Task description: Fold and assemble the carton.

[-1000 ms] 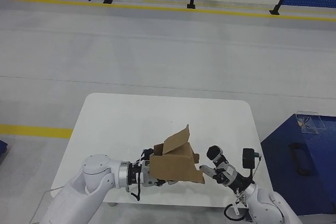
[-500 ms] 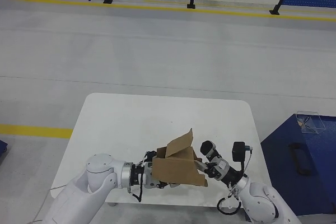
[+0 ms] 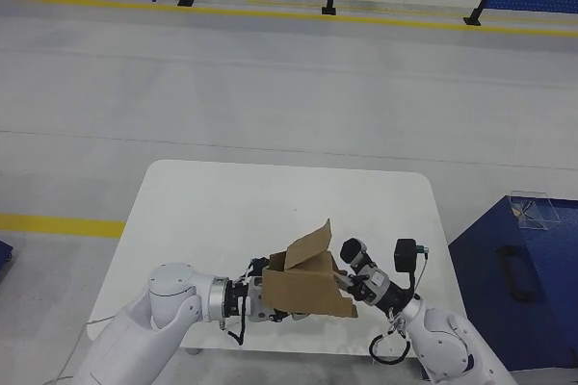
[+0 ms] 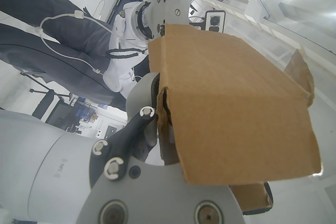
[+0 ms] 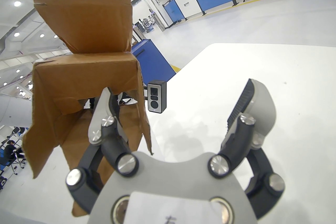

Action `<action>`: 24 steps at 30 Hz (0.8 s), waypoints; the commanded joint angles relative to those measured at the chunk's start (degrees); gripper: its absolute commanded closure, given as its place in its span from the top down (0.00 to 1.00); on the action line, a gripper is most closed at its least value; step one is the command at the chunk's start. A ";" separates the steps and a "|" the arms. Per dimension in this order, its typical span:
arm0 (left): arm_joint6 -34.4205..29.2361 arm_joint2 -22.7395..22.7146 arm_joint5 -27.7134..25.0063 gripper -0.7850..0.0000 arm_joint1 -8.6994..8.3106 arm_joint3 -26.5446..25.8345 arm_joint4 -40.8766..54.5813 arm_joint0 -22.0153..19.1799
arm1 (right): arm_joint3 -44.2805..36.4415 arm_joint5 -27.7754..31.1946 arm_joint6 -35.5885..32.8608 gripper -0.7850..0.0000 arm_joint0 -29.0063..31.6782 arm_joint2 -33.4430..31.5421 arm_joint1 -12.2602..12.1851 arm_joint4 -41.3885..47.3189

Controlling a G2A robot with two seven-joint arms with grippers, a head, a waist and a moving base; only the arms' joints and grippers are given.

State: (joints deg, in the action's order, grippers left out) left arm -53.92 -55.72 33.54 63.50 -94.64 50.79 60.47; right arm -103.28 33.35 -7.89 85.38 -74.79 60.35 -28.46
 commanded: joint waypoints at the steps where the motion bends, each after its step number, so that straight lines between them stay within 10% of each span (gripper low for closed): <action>1: 0.65 -0.05 -0.38 0.00 0.03 0.00 0.28 0.34 | -0.07 -0.27 -0.41 1.00 -0.35 0.30 0.09 -0.07; 24: 8.58 -2.43 -8.41 0.00 1.19 0.83 9.26 3.95 | -5.52 1.75 4.82 1.00 7.06 -7.59 -0.11 1.68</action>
State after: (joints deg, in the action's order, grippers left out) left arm -45.57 -58.12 25.18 64.66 -93.82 59.97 64.38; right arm -108.56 34.70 -2.75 91.98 -82.38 60.25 -26.86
